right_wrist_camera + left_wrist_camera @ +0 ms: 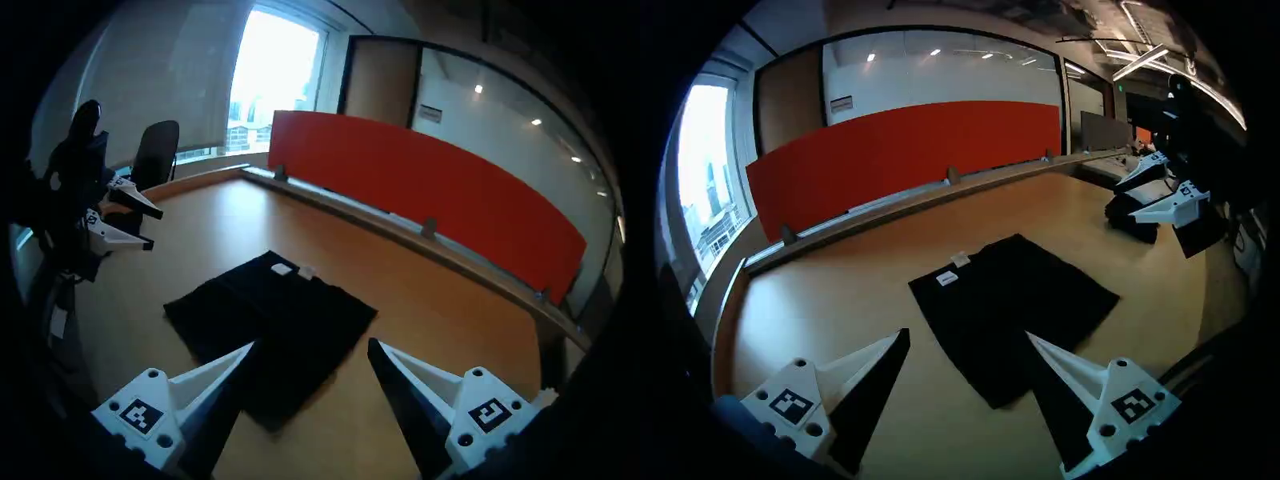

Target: Fold towel

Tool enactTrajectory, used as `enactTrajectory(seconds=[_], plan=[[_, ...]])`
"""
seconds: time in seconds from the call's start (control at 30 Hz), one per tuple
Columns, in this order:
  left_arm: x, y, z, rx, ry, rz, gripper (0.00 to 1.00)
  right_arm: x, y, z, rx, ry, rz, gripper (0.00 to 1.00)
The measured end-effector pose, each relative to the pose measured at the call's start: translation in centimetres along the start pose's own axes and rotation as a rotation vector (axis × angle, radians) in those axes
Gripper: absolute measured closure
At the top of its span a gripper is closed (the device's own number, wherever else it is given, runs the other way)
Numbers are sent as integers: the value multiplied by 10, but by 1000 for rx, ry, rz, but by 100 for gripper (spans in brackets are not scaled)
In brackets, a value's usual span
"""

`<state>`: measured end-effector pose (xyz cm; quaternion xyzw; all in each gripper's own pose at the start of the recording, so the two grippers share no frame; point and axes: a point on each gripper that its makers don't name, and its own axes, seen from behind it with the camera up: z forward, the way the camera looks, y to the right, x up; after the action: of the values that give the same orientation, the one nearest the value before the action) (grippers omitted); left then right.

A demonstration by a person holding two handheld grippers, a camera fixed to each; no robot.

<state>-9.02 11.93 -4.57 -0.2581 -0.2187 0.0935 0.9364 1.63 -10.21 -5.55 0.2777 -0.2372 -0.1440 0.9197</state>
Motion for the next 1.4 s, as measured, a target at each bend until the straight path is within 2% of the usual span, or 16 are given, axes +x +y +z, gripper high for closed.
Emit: enactTrajectory(seconds=[0.5, 0.97, 1.4], plan=[[-40, 13, 27, -45, -71, 1, 4, -52, -16, 27, 46, -76, -10, 0], [-87, 33, 50, -108, -179, 31, 4, -97, -31, 44, 88, -143, -20, 0], [-116, 43, 65, -145, -260, 44, 4, -144, -42, 54, 139, -240, -28, 1]])
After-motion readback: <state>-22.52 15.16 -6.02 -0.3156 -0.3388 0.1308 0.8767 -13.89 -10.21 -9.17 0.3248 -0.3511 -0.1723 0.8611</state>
